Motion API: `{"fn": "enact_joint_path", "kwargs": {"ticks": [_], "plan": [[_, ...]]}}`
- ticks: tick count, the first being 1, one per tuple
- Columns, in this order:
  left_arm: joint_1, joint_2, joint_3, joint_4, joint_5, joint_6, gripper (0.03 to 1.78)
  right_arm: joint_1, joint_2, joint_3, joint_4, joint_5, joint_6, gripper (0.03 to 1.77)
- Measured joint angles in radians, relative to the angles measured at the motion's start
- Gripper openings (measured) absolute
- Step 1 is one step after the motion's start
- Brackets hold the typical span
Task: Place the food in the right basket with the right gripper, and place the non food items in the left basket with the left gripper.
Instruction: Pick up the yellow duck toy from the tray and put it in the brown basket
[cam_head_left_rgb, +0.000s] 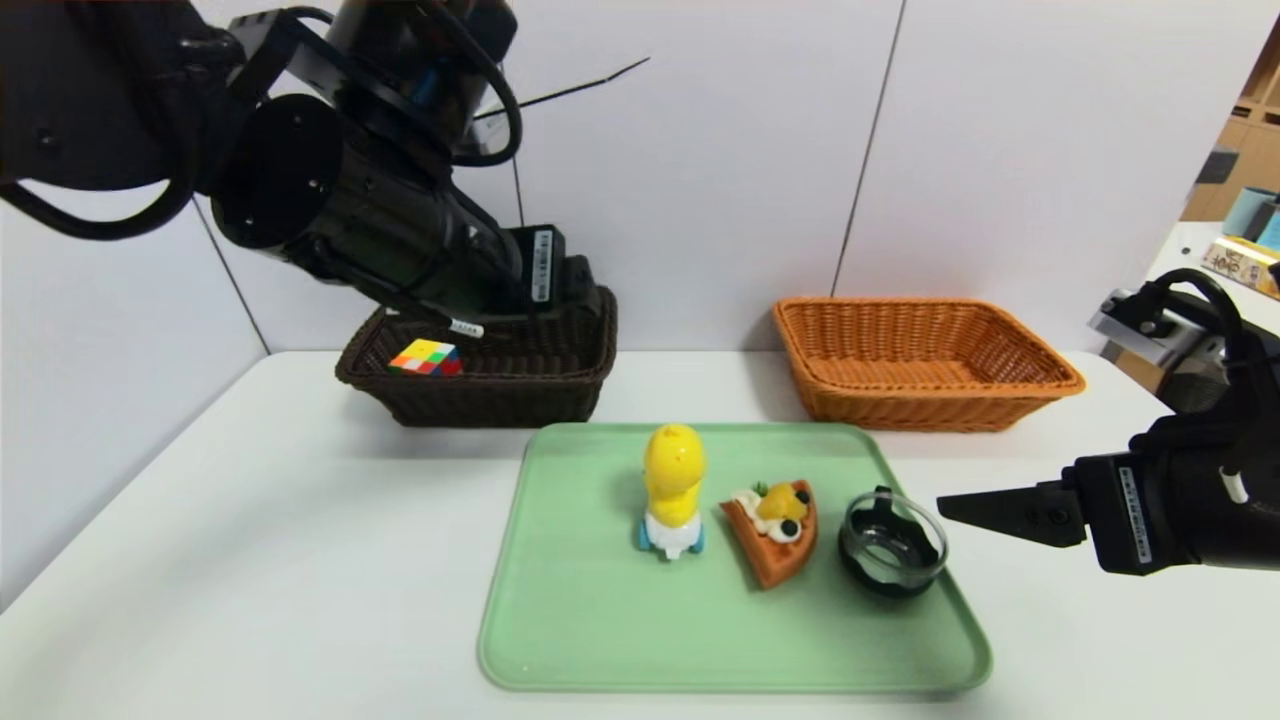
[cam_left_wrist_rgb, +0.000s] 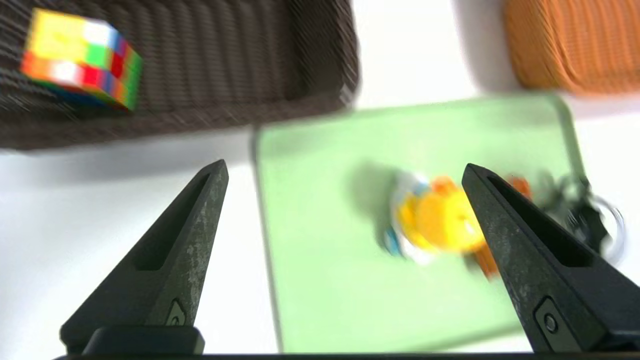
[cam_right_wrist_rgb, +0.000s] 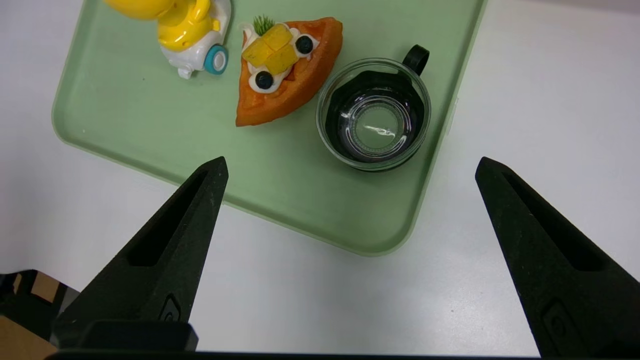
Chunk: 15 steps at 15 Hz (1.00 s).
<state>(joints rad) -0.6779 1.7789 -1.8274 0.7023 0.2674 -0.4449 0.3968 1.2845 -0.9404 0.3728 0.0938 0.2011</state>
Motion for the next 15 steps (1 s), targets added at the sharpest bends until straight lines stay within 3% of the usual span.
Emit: {"fn": "enact_joint_path", "kwargs": {"ticks": [3,5,9,15], "plan": [[-0.112,-0.053,0.149,-0.014,0.022,-0.023,1.67,-0.013,-0.003,0.010,0.000,0.001,0.001,1.71],[-0.162,-0.083,0.273,-0.079,0.047,-0.027,1.67,-0.017,-0.004,0.015,0.000,0.002,0.001,1.71],[-0.246,-0.141,0.562,-0.352,0.078,-0.010,1.69,-0.018,-0.006,0.019,0.000,0.004,-0.005,1.71],[-0.295,-0.148,0.908,-0.892,0.080,0.077,1.69,-0.007,-0.003,0.020,0.000,0.010,-0.006,1.71]]}}
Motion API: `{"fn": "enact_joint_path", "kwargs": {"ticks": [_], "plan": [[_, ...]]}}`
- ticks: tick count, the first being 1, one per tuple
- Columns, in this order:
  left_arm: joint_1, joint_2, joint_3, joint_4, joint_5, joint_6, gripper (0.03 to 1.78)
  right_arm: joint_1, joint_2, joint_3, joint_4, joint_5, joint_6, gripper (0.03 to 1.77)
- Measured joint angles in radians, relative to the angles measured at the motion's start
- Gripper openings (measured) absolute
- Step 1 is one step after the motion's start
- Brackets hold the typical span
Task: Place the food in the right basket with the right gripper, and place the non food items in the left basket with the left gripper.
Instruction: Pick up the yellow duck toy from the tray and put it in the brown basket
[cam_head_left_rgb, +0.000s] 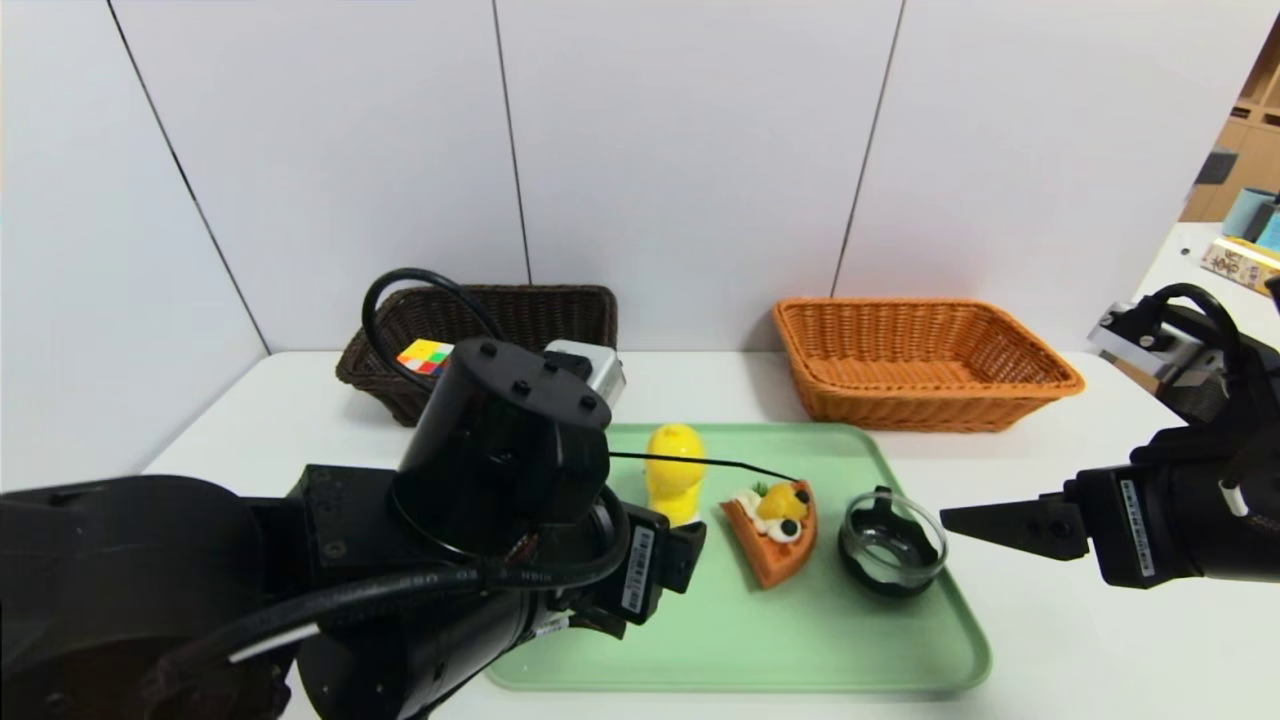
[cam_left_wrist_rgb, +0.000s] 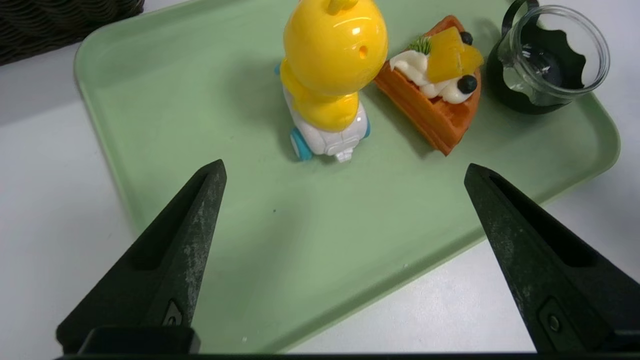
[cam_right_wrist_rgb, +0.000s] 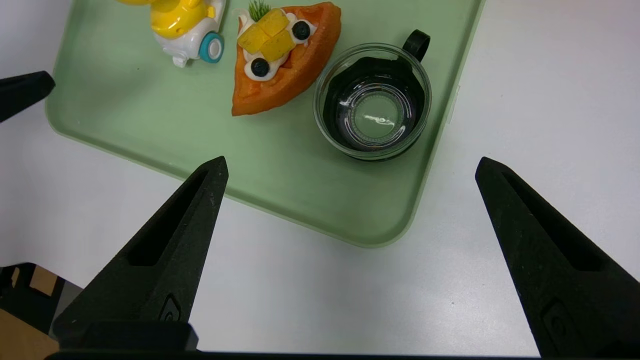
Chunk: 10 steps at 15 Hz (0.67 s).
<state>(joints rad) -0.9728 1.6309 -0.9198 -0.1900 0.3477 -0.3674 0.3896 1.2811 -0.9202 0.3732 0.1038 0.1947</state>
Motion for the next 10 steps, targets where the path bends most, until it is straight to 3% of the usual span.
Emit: {"fn": "enact_joint_path", "kwargs": {"ticks": [3,6,10], "plan": [[-0.006,0.071,0.096,-0.254,0.014,0.008,1.69,0.001,0.000,0.003,0.000,0.001,0.000,1.71],[-0.007,0.166,0.150,-0.473,0.086,0.037,1.69,0.003,0.003,0.003,0.000,0.001,0.002,1.71],[-0.008,0.250,0.190,-0.631,0.131,0.106,1.69,0.003,0.006,0.008,0.001,0.003,0.004,1.71]]}}
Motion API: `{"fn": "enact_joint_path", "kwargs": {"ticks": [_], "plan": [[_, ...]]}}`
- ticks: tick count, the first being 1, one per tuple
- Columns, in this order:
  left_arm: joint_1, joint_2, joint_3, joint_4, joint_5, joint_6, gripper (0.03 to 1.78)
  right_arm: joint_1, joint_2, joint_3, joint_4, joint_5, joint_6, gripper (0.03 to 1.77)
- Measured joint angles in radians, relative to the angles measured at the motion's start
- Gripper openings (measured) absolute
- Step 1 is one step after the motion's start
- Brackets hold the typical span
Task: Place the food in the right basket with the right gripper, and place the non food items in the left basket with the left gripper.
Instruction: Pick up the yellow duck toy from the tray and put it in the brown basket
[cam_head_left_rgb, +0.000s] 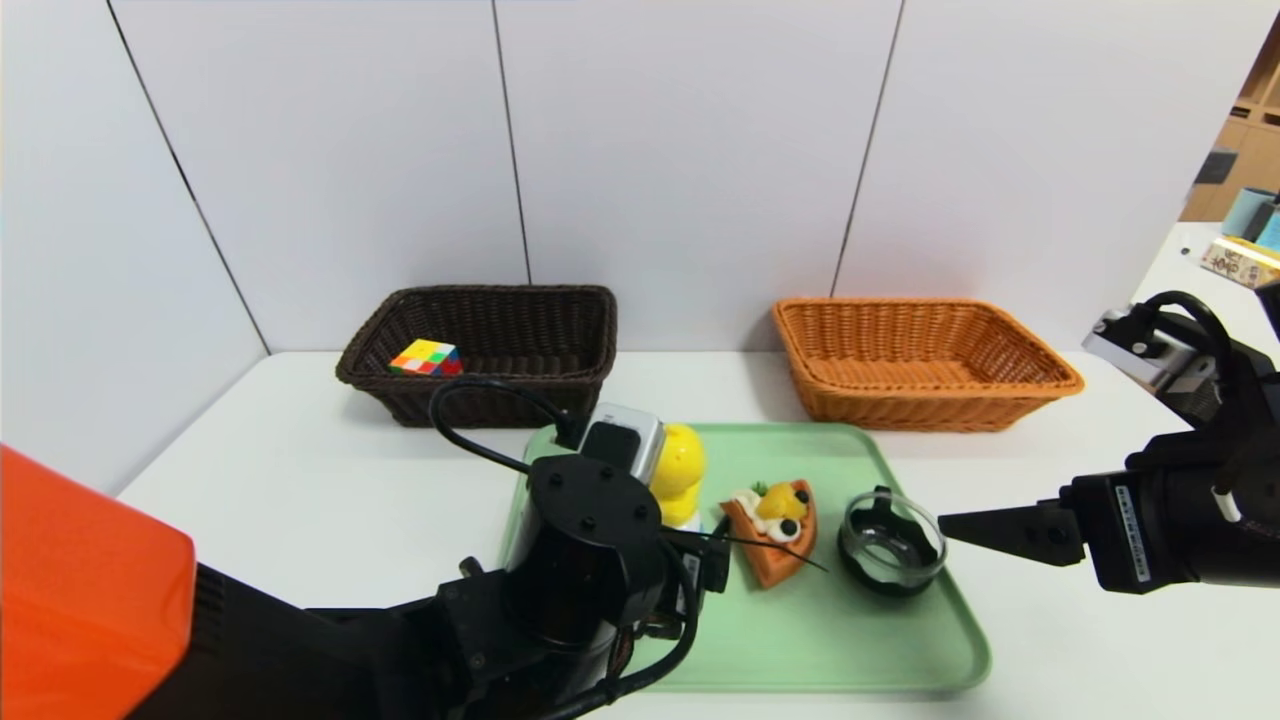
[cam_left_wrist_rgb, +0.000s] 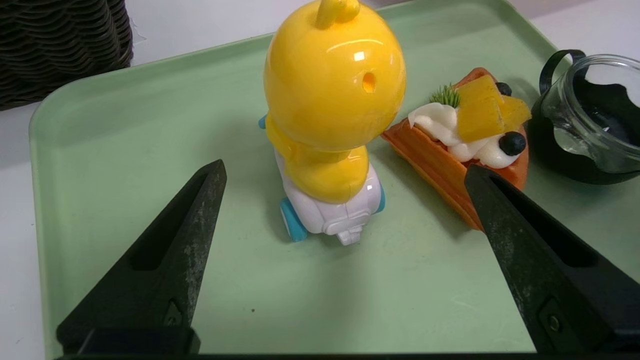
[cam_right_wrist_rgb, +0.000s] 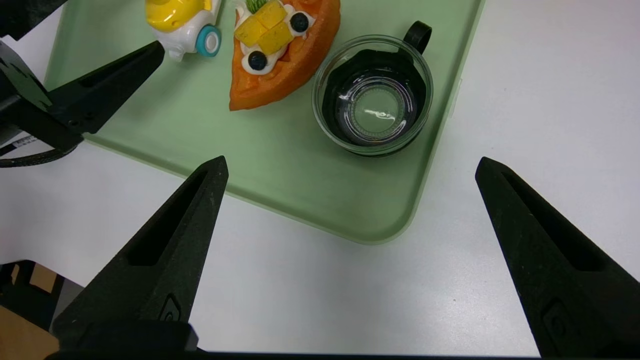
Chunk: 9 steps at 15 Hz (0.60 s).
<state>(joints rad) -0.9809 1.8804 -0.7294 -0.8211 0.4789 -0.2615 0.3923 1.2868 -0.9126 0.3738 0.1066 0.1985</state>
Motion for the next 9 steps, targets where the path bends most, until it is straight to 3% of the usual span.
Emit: {"fn": "enact_joint_path", "kwargs": {"ticks": [5,9], "plan": [[-0.001,0.095,-0.023,-0.077,0.093,0.052,1.69,0.000,0.009,0.001,-0.001,0.003,0.001,1.71],[0.003,0.152,-0.031,-0.114,0.101,0.070,1.69,0.000,0.018,0.000,-0.001,0.012,0.001,1.71]]}}
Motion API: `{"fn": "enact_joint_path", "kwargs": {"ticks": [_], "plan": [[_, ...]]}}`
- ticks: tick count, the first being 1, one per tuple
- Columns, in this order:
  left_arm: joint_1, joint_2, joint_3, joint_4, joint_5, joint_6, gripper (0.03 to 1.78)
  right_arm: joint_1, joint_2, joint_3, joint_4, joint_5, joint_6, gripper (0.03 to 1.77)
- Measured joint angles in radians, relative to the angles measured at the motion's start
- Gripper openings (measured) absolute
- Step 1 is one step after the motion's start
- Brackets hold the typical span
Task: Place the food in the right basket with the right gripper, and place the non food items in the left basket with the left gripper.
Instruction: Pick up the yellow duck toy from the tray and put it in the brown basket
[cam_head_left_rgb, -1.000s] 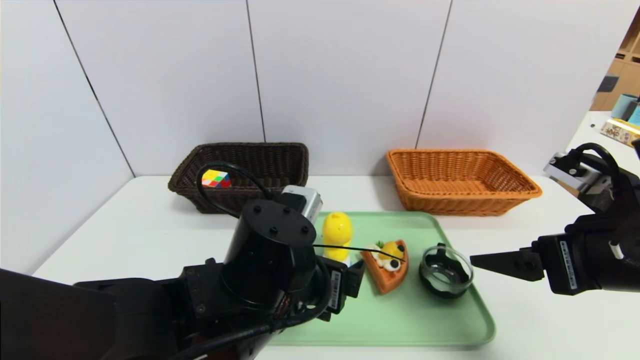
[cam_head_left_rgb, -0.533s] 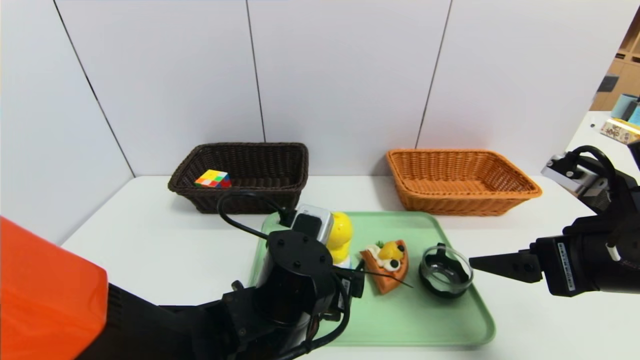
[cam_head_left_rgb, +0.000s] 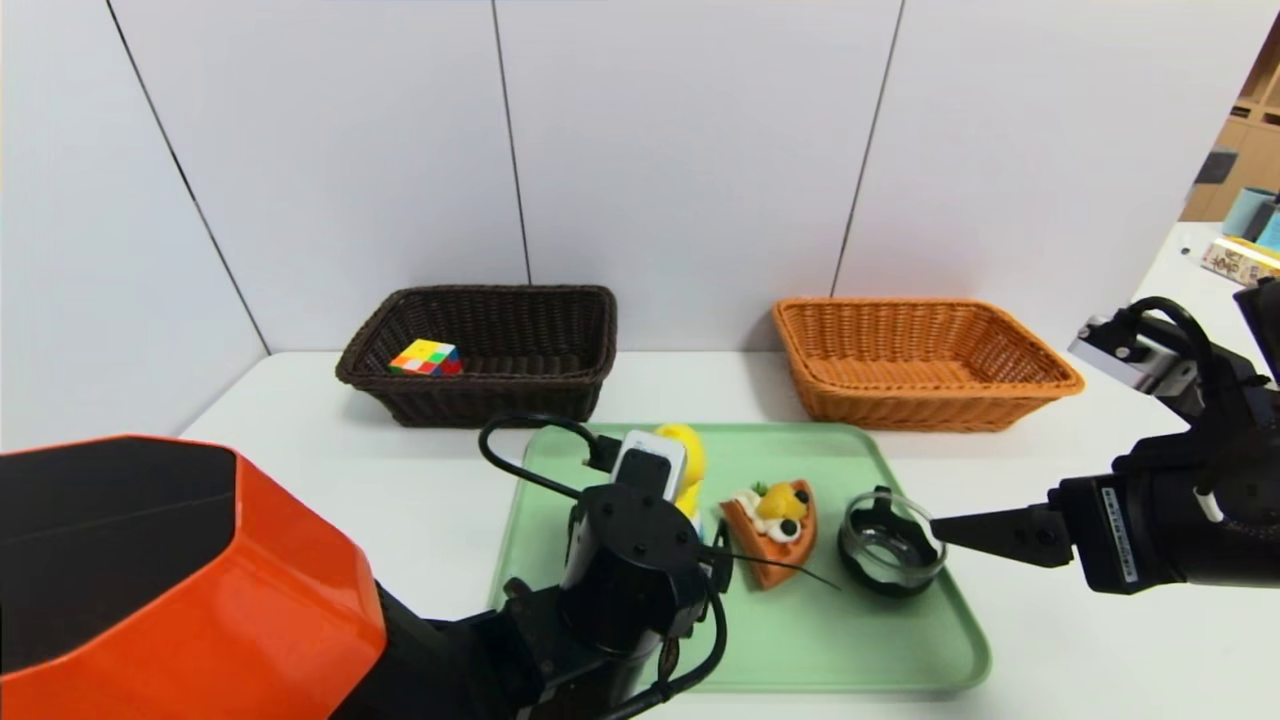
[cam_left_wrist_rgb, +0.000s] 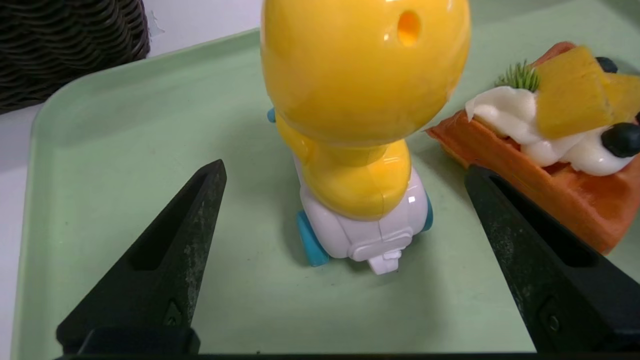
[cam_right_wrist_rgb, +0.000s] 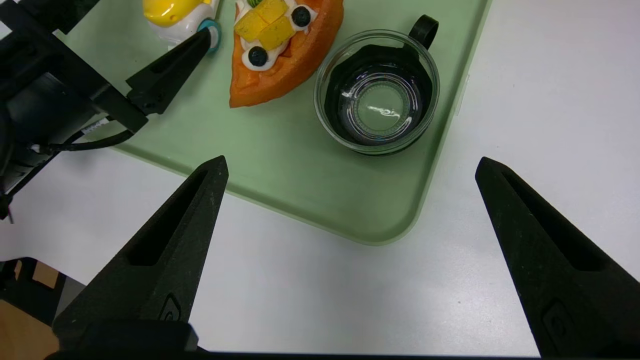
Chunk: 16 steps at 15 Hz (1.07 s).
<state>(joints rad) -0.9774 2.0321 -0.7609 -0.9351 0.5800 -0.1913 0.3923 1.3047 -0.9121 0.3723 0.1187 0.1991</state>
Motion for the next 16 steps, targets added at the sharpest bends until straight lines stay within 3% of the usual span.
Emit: {"fn": "enact_joint_path", "kwargs": {"ticks": [16], "plan": [[0.061,0.096,-0.096,0.006,0.000,0.001,1.69,0.001,0.003,0.007,0.000,0.005,0.000,1.71]]}}
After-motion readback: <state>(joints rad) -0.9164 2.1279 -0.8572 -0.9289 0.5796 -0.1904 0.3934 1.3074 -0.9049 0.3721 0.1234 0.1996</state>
